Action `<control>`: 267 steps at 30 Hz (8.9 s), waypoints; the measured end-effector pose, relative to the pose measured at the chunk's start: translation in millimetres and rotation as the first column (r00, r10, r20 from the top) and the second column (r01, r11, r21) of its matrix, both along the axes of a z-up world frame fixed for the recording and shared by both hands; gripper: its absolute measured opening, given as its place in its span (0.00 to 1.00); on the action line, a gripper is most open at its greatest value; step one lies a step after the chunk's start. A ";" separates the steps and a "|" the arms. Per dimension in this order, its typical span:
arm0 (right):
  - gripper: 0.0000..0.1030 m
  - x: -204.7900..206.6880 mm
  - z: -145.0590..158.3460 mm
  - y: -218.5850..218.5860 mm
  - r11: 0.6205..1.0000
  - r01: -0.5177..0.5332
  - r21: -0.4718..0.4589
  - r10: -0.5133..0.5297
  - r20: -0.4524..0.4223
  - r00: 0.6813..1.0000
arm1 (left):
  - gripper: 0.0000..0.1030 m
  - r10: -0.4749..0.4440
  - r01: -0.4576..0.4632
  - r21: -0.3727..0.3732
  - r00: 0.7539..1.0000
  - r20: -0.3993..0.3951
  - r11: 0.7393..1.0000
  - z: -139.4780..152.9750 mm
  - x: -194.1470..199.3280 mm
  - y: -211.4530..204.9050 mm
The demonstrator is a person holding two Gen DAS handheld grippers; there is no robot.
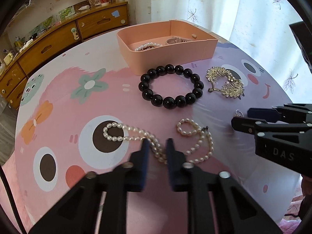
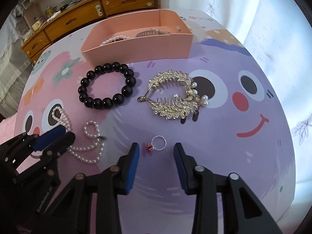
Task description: Organize jewelry
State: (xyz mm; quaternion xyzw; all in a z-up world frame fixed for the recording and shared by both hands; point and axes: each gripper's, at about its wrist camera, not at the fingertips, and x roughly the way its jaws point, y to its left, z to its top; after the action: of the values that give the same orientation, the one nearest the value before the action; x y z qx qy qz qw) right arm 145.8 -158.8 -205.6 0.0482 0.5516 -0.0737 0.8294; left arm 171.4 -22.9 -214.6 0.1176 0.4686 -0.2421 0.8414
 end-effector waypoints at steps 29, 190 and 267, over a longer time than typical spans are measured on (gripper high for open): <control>0.02 9.4 7.6 -3.7 0.978 -0.162 0.132 0.161 0.016 0.987 | 0.02 0.281 -0.279 0.031 0.951 -0.129 0.960 -1.0 -12.4 41.9; 0.42 102.9 84.3 -44.0 0.966 -0.258 -0.034 0.252 0.370 0.894 | 0.70 0.100 -0.056 -0.228 0.978 0.183 0.972 158.8 121.0 -55.0; 0.53 81.1 29.8 -112.5 0.812 -0.501 0.301 0.491 0.113 0.864 | 0.57 0.341 -0.343 -0.004 0.936 -0.084 0.940 7.2 -11.2 -130.8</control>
State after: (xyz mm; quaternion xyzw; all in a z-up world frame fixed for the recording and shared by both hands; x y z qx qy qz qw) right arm 226.9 -271.2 -175.8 0.0376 0.5371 0.2361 0.8089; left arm 160.2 -153.6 -207.4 0.0164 0.5138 -0.1014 0.8517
